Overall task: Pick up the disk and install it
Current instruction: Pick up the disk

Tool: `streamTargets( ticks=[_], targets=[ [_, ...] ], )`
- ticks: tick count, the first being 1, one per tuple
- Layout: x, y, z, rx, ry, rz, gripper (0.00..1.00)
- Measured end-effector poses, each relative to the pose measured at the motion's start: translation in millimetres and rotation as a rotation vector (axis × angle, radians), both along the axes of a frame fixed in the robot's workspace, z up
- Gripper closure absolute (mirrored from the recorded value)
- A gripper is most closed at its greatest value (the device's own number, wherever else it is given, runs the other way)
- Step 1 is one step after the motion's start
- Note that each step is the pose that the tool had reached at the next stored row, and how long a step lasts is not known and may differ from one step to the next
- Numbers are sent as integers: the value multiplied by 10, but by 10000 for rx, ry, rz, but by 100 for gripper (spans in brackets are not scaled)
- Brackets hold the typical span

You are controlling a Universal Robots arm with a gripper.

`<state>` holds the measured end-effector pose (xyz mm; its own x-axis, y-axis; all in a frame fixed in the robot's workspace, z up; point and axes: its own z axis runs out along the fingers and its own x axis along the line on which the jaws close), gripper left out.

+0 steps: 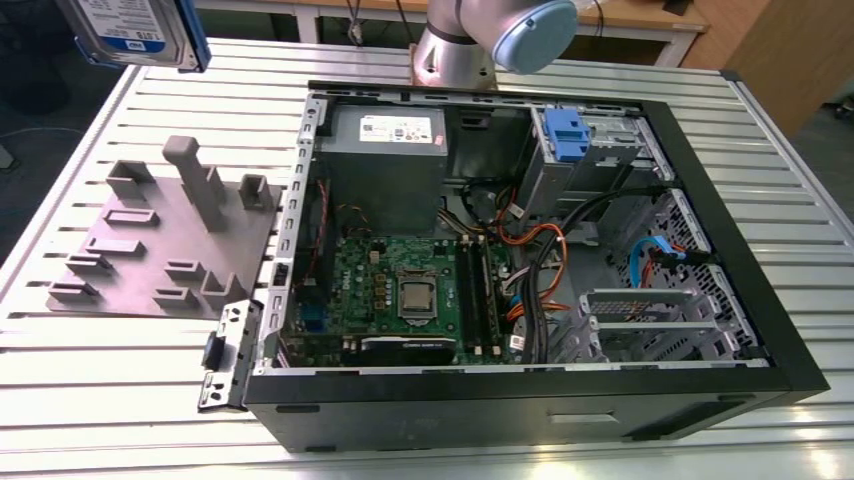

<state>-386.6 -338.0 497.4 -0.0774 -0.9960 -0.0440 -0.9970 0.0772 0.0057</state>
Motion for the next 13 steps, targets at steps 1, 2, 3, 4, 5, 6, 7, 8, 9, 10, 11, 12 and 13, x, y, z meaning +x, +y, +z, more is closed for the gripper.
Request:
streamTargets(
  ticks=[1,2,3,4,5,6,7,8,9,10,11,12,13],
  targets=[
    [2,0,0,0,0,-1,64],
    [4,0,0,0,-1,0,64],
    [30,0,0,0,0,-1,64],
    [38,0,0,0,-1,0,64],
    [39,0,0,0,0,0,64],
    [41,0,0,0,0,0,64],
    [44,0,0,0,-1,0,64],
    [46,0,0,0,0,0,64],
    [48,0,0,0,0,0,64],
    [50,0,0,0,-1,0,64],
    [52,0,0,1,-1,0,64],
    [55,0,0,0,0,-1,64],
    [57,0,0,0,0,0,64]
  ],
)
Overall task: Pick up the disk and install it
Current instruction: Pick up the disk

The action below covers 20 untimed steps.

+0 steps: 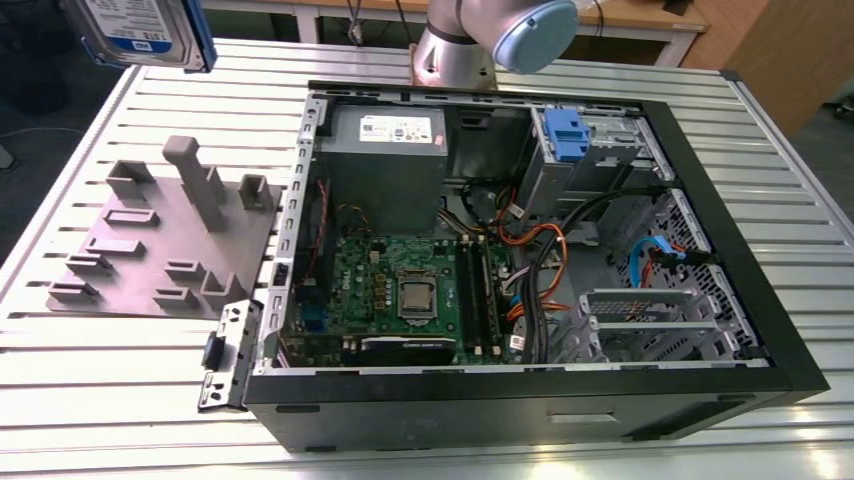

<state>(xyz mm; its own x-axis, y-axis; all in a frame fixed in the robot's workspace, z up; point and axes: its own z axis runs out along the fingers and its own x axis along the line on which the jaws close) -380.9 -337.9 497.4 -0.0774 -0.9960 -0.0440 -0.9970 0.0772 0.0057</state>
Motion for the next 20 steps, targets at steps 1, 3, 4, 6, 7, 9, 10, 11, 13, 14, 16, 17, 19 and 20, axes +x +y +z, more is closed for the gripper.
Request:
streamTargets(
  ticks=[1,3,4,6,7,9,10,11,13,14,16,17,19,20],
  targets=[
    [3,0,0,0,0,0,64],
    [12,0,0,0,0,0,64],
    [15,0,0,0,0,0,64],
    [22,0,0,0,0,0,64],
    [25,0,0,0,0,0,64],
    [32,0,0,0,0,0,64],
    [33,0,0,0,0,0,64],
    [35,0,0,0,0,0,64],
    [40,0,0,0,0,0,64],
    [43,0,0,0,0,0,64],
    [52,0,0,0,0,1,64],
    [59,0,0,0,1,0,64],
    [69,0,0,0,0,0,64],
    [74,0,0,1,-1,1,64]
  ],
)
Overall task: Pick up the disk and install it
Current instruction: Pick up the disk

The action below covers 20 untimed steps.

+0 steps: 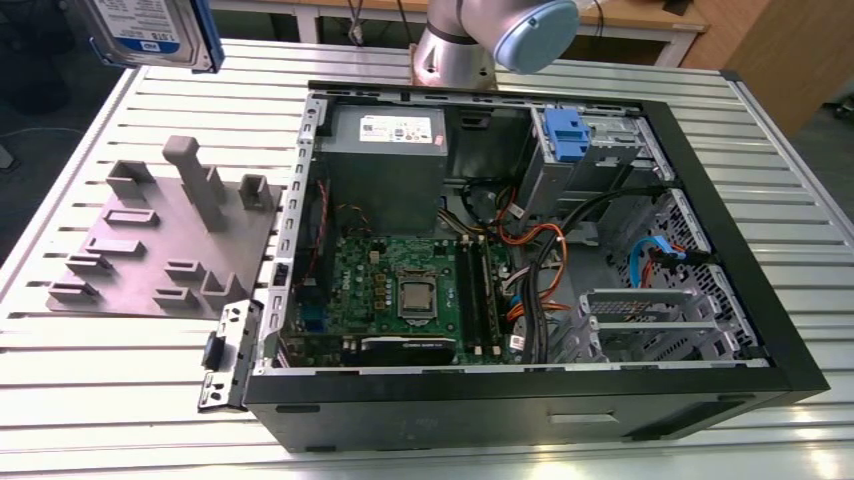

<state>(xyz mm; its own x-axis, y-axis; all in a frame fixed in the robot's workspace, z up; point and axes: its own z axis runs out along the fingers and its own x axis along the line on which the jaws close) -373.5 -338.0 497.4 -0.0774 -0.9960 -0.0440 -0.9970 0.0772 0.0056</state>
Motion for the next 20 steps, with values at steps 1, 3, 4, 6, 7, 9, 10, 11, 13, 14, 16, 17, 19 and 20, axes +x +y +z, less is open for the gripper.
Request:
streamTargets(
  ticks=[1,3,4,6,7,9,10,11,13,14,16,17,19,20],
  targets=[
    [6,0,0,0,1,0,64],
    [17,0,0,0,1,0,64],
    [22,0,0,-1,1,-1,64],
    [31,0,0,0,1,-1,64],
    [35,0,0,0,0,0,64],
    [45,0,0,0,1,-1,64],
    [49,0,0,0,0,0,64],
    [53,0,1,0,1,-1,64],
    [59,0,0,0,1,-1,64],
    [63,0,1,-1,1,0,64],
    [69,0,0,0,1,-1,64],
    [72,0,0,0,0,-1,64],
    [79,0,1,-1,1,-1,64],
    [81,0,0,0,1,0,64]
  ],
)
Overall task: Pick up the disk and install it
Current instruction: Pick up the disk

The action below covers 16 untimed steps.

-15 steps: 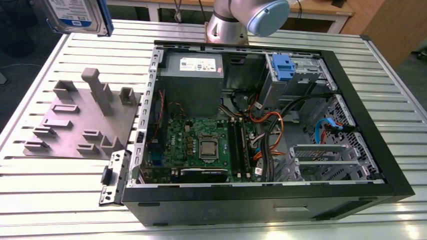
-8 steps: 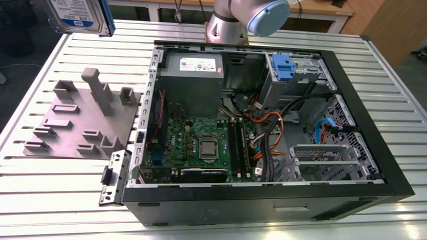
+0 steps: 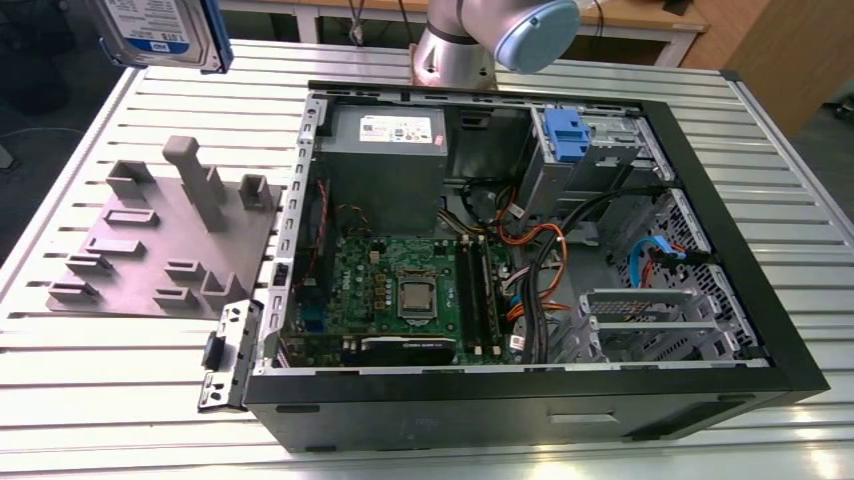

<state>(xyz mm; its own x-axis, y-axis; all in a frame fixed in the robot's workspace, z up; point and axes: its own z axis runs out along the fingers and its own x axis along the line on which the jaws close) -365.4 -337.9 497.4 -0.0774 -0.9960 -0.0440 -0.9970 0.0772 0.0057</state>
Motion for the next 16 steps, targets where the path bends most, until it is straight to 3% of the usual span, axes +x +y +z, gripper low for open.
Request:
streamTargets(
  ticks=[16],
  targets=[
    [50,0,0,0,0,0,64]
  ],
)
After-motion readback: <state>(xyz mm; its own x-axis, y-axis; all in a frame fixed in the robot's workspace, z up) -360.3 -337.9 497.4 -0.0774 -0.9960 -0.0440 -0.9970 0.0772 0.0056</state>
